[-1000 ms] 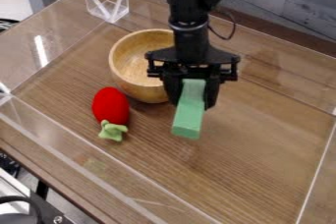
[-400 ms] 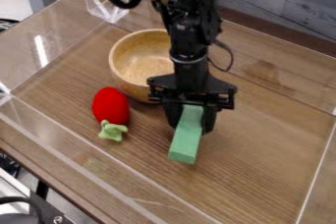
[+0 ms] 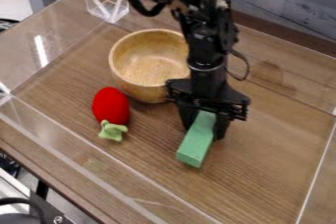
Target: Remove the green stick from the brown bowl and put it on the table
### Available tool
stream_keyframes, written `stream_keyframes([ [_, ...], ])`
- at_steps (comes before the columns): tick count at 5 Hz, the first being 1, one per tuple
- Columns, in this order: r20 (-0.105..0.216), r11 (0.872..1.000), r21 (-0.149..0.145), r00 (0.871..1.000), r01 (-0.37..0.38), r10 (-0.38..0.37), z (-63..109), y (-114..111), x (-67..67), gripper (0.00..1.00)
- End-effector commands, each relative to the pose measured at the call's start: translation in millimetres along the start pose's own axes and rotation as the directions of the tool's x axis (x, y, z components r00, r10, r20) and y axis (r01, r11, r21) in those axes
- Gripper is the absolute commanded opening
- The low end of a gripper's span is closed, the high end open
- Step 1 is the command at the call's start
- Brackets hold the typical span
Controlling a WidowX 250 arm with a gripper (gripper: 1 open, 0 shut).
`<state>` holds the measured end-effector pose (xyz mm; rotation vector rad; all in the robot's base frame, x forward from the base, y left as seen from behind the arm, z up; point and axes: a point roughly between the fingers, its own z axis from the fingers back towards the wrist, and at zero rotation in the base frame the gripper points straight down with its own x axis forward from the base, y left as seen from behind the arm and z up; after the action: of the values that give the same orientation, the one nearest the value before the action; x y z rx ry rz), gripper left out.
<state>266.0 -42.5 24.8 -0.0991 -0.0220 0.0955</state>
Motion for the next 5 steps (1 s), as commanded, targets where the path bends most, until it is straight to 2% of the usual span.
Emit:
stream_keyframes([
  [1,0.055,1.0,-0.008,0.998,-0.011,0.011,13.4,-3,5.9,0.0],
  [2,0.049,0.999,-0.006,0.998,0.042,-0.042,19.3,-3,8.9,1.0],
  [4,0.069,0.999,-0.01,0.996,0.054,-0.053,33.2,-14,5.7,1.0],
  [5,0.085,1.0,-0.01,0.996,0.002,-0.001,53.3,-16,6.5,1.0],
])
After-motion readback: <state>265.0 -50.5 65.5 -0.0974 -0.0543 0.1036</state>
